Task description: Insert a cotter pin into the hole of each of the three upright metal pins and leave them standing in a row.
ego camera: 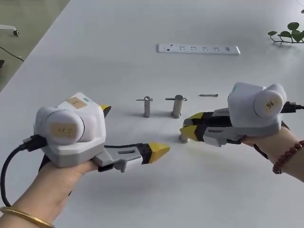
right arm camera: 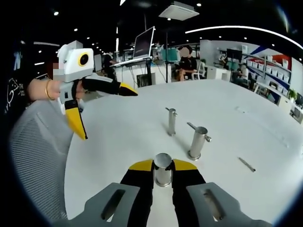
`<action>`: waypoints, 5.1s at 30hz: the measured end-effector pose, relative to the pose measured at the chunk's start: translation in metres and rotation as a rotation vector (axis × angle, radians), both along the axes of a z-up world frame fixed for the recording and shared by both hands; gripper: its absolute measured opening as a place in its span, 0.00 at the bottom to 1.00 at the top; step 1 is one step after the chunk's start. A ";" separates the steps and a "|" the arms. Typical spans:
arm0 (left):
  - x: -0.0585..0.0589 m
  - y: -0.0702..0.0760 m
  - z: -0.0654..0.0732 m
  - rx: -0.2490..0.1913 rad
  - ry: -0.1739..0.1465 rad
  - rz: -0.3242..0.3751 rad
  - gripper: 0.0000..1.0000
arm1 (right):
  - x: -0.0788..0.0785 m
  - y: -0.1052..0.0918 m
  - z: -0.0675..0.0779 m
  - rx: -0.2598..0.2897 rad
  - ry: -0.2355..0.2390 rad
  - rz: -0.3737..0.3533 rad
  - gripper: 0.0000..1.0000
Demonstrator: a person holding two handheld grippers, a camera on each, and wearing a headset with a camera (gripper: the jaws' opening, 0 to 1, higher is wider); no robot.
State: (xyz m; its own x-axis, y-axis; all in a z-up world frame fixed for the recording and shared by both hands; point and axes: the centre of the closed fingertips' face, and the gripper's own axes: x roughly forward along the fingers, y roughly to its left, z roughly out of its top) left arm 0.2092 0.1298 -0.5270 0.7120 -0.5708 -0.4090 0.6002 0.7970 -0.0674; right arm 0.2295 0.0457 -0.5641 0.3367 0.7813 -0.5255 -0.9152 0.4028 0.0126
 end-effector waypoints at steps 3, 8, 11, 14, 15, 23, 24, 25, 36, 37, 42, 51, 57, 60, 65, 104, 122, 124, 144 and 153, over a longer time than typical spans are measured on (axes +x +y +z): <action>0.001 0.003 -0.001 0.005 0.003 0.011 0.99 | 0.001 -0.001 0.000 0.017 0.006 -0.007 0.09; 0.001 0.004 -0.002 0.006 0.009 0.015 0.99 | 0.001 0.000 0.004 0.050 0.021 -0.010 0.16; 0.001 0.005 -0.003 0.008 0.009 0.016 0.99 | 0.000 -0.002 0.007 0.064 0.030 -0.016 0.18; 0.002 0.006 -0.002 0.006 0.004 0.020 0.99 | -0.001 -0.006 0.011 0.070 0.039 -0.019 0.19; 0.002 0.007 -0.002 0.003 0.003 0.023 0.99 | -0.001 -0.007 0.012 0.070 0.046 -0.020 0.19; 0.003 0.008 -0.001 -0.003 -0.005 0.025 0.99 | -0.001 -0.022 0.022 0.070 0.098 -0.032 0.24; 0.003 0.007 -0.001 -0.006 -0.003 0.021 0.99 | -0.001 -0.023 0.023 0.069 0.101 -0.032 0.24; 0.003 0.007 -0.001 -0.006 -0.001 0.020 0.99 | -0.001 -0.025 0.023 0.060 0.101 -0.030 0.24; 0.003 0.007 -0.002 -0.001 0.001 0.018 0.98 | 0.022 -0.053 0.030 -0.009 0.117 -0.063 0.18; 0.003 0.007 -0.002 0.002 0.000 0.018 0.98 | 0.024 -0.055 0.029 -0.023 0.118 -0.064 0.19; 0.003 0.006 0.000 -0.007 -0.007 0.016 0.97 | 0.039 -0.065 0.028 -0.071 0.121 -0.081 0.18; 0.004 0.008 0.001 -0.009 -0.005 0.027 0.96 | 0.075 -0.079 0.026 -0.142 0.092 -0.126 0.17; 0.005 0.006 0.001 -0.022 -0.002 0.029 0.96 | 0.093 -0.084 0.019 -0.185 0.094 -0.150 0.15; 0.005 0.006 0.000 -0.018 0.000 0.027 0.95 | 0.099 -0.087 0.015 -0.211 0.088 -0.143 0.14; 0.006 0.007 -0.001 -0.018 -0.003 0.033 0.94 | 0.112 -0.092 0.006 -0.249 0.094 -0.145 0.13; 0.010 0.011 -0.008 -0.016 0.020 0.042 0.91 | 0.133 -0.093 -0.035 -0.516 0.129 0.022 0.03; 0.009 0.009 -0.006 -0.014 0.012 0.031 0.87 | 0.134 -0.096 -0.041 -0.670 0.050 0.183 0.00; 0.009 0.008 -0.006 -0.010 0.011 0.029 0.87 | 0.135 -0.097 -0.041 -0.665 0.037 0.182 0.00; 0.008 0.007 -0.006 -0.023 0.015 0.031 0.84 | 0.139 -0.102 -0.026 -0.591 -0.028 0.125 0.00; 0.006 0.006 0.002 -0.044 0.014 0.027 0.75 | 0.110 -0.091 0.000 -0.545 -0.097 0.153 0.00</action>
State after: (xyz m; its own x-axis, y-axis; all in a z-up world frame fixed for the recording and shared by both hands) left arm 0.2150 0.1355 -0.5252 0.7218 -0.5694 -0.3935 0.5776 0.8088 -0.1108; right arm 0.3390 -0.0450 -0.5638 0.3078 0.4503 -0.8382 -0.9502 0.1901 -0.2469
